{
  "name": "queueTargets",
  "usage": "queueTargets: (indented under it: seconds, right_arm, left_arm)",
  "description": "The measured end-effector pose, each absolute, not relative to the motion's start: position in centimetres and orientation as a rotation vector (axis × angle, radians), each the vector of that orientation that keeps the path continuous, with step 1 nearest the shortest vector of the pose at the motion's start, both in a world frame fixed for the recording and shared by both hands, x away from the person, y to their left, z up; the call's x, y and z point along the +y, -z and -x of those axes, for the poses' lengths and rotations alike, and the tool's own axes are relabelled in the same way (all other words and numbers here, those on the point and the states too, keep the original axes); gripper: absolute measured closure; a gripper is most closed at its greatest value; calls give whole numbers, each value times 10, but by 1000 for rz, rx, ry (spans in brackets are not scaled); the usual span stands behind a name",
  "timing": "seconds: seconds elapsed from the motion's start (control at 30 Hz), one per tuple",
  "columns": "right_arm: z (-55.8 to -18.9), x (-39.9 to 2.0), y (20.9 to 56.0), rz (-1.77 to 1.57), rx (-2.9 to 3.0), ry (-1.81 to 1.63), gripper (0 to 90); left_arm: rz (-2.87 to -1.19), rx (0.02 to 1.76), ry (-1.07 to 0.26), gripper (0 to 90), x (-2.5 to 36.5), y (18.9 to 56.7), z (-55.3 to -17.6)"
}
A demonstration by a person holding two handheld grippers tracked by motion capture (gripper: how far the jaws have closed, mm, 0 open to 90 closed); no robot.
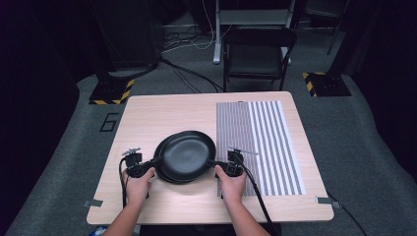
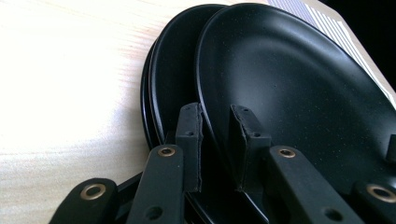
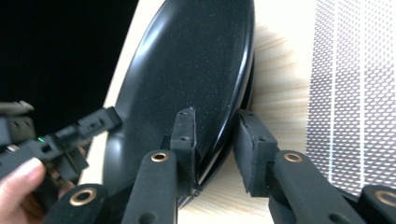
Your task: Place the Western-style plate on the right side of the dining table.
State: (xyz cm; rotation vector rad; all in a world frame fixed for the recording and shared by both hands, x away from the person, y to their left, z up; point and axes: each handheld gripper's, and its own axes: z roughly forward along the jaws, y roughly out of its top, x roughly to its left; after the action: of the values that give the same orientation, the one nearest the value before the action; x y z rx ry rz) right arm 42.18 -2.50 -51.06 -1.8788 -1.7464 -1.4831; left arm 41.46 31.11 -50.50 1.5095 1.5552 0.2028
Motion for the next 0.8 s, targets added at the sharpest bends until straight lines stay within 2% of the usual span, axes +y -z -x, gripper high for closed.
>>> queueTargets:
  seconds: [0.4, 0.47, 0.5, 0.8]
  right_arm:
    - [-425, -28, 518, 1832, -1686, 1512, 702]
    - [-425, -28, 519, 1834, -1686, 1514, 707]
    - [-424, -29, 519, 1837, -1683, 1517, 716]
    - [-422, -27, 519, 1876, -1643, 1521, 717]
  left_arm:
    - [-1481, 1556, -159, 738, 313, 506, -416]
    - [-1497, 1556, -61, 723, 308, 510, -419]
    - [-1440, 1569, -25, 708, 306, 514, -418]
    - [-1398, 1603, -91, 710, 297, 514, -414]
